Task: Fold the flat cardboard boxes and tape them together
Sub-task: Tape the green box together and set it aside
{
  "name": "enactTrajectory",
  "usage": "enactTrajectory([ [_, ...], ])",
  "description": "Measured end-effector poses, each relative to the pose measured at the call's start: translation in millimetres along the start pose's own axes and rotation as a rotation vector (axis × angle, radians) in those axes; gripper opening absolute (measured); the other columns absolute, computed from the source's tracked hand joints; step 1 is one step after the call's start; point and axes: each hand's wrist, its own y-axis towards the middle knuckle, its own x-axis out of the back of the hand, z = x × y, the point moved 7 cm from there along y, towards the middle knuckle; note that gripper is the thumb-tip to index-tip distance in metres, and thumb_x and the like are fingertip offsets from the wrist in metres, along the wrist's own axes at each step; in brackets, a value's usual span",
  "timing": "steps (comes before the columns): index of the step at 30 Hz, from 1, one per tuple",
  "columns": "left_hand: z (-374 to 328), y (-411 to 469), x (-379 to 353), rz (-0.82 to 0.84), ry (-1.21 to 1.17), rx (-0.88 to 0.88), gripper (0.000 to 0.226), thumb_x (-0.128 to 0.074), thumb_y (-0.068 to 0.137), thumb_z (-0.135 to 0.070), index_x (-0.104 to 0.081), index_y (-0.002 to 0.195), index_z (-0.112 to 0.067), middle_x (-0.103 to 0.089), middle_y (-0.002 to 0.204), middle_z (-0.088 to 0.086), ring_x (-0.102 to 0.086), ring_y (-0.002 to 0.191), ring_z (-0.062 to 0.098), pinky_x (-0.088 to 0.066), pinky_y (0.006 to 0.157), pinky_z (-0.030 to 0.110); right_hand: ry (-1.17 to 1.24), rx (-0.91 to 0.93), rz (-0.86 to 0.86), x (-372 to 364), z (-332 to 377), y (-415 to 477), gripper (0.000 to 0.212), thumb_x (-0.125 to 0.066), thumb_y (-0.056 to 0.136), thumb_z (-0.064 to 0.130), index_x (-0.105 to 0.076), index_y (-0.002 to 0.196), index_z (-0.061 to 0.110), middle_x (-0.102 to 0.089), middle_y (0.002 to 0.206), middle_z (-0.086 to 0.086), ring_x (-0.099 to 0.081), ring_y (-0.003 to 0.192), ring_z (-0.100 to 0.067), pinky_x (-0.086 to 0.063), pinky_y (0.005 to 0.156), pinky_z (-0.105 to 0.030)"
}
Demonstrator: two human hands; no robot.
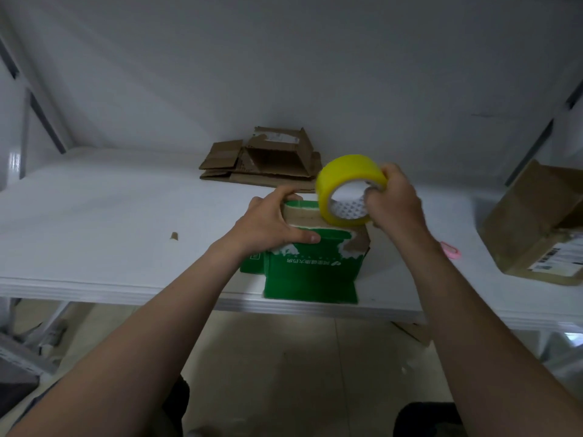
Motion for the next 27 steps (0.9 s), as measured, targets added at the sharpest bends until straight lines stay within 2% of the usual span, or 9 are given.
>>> enactTrajectory([
  [2, -4.2, -2.2, 1.5, -0.006, -0.006, -0.013, 0.108, -0.078, 0.034, -0.086, -0.04, 0.131, -0.058, -0.051, 0.115, -0.039, -0.051, 0.123, 0.021, -0.051, 0.102, 0.048, 0.018, -0.038, -0.038, 15.0, -7.4, 2.9, 0.024, -0.05, 0.081, 0.023, -0.051, 0.102, 0.036, -0.064, 0.101, -0.004, -0.061, 0.093, -0.039, -0.058, 0.079, -0.053],
  [5, -8.2, -3.2, 0.2, -0.007, 0.001, -0.019, 0.1, -0.079, 0.036, -0.085, -0.04, 0.126, -0.065, -0.052, 0.116, -0.037, -0.051, 0.121, 0.022, -0.051, 0.1, 0.048, 0.068, -0.051, -0.051, 18.8, -12.4, 2.5, 0.019, -0.053, 0.085, 0.027, -0.053, 0.1, 0.039, -0.063, 0.098, 0.001, -0.062, 0.091, -0.035, -0.061, 0.073, -0.053],
  [8, -6.4, -5.9, 1.4, -0.019, -0.008, -0.007, 0.098, -0.074, 0.034, -0.091, -0.036, 0.121, -0.067, -0.054, 0.119, -0.031, -0.053, 0.121, 0.022, -0.054, 0.096, 0.049, 0.276, -0.153, -0.027, 5.4, -20.2, -3.3, 0.021, -0.06, 0.087, 0.025, -0.057, 0.106, 0.034, -0.063, 0.104, -0.003, -0.063, 0.094, -0.033, -0.063, 0.064, -0.052],
  [11, -8.7, -8.8, 0.6, -0.018, 0.017, -0.007, 0.095, -0.074, 0.039, -0.089, -0.032, 0.122, -0.068, -0.051, 0.118, -0.032, -0.05, 0.124, 0.023, -0.052, 0.098, 0.05, 0.439, -0.288, 0.064, -8.7, -34.7, -6.7, 0.035, -0.07, 0.079, 0.031, -0.061, 0.113, 0.027, -0.067, 0.11, -0.009, -0.067, 0.096, -0.037, -0.062, 0.067, -0.057],
  [12, -9.5, -8.6, 0.4, -0.019, 0.02, -0.007, 0.097, -0.073, 0.038, -0.089, -0.032, 0.123, -0.067, -0.05, 0.117, -0.035, -0.051, 0.124, 0.022, -0.052, 0.098, 0.05, 0.459, -0.294, 0.068, -8.2, -36.8, -5.0, 0.033, -0.071, 0.079, 0.03, -0.063, 0.11, 0.026, -0.068, 0.109, -0.01, -0.067, 0.097, -0.037, -0.062, 0.067, -0.058],
  [15, -9.5, -7.1, -0.1, -0.018, 0.055, 0.001, 0.096, -0.072, 0.038, -0.09, -0.031, 0.122, -0.067, -0.047, 0.114, -0.039, -0.05, 0.124, 0.021, -0.051, 0.099, 0.051, 0.417, -0.24, 0.043, 0.9, -31.4, 1.4, 0.014, -0.069, 0.085, 0.02, -0.061, 0.095, 0.026, -0.064, 0.103, -0.006, -0.064, 0.095, -0.036, -0.061, 0.06, -0.058],
  [21, -2.3, -5.0, -3.2, -0.02, 0.043, 0.016, 0.108, -0.067, 0.031, -0.097, -0.038, 0.127, -0.056, -0.056, 0.129, -0.019, -0.052, 0.122, 0.02, -0.053, 0.096, 0.051, 0.378, -0.252, 0.076, 2.6, -32.5, 1.4, 0.02, -0.068, 0.085, 0.015, -0.057, 0.092, 0.03, -0.062, 0.106, -0.003, -0.063, 0.095, -0.037, -0.061, 0.055, -0.054],
  [24, -3.3, -9.1, -3.7, -0.034, 0.107, 0.03, 0.104, -0.068, 0.041, -0.094, -0.036, 0.131, -0.052, -0.055, 0.132, -0.015, -0.05, 0.121, 0.02, -0.051, 0.096, 0.053, 0.373, -0.225, 0.064, 3.3, -31.7, -0.4, 0.019, -0.067, 0.087, 0.015, -0.056, 0.092, 0.03, -0.061, 0.103, 0.0, -0.063, 0.097, -0.036, -0.061, 0.056, -0.055],
  [27, -7.9, -17.9, -1.8, -0.082, 0.285, 0.038, 0.099, -0.063, 0.057, -0.09, -0.033, 0.139, -0.042, -0.053, 0.139, -0.011, -0.049, 0.126, 0.021, -0.046, 0.098, 0.057, 0.371, -0.189, 0.066, 3.3, -29.9, -3.6, 0.02, -0.062, 0.091, 0.013, -0.056, 0.098, 0.029, -0.059, 0.103, 0.001, -0.061, 0.098, -0.034, -0.061, 0.056, -0.055],
])
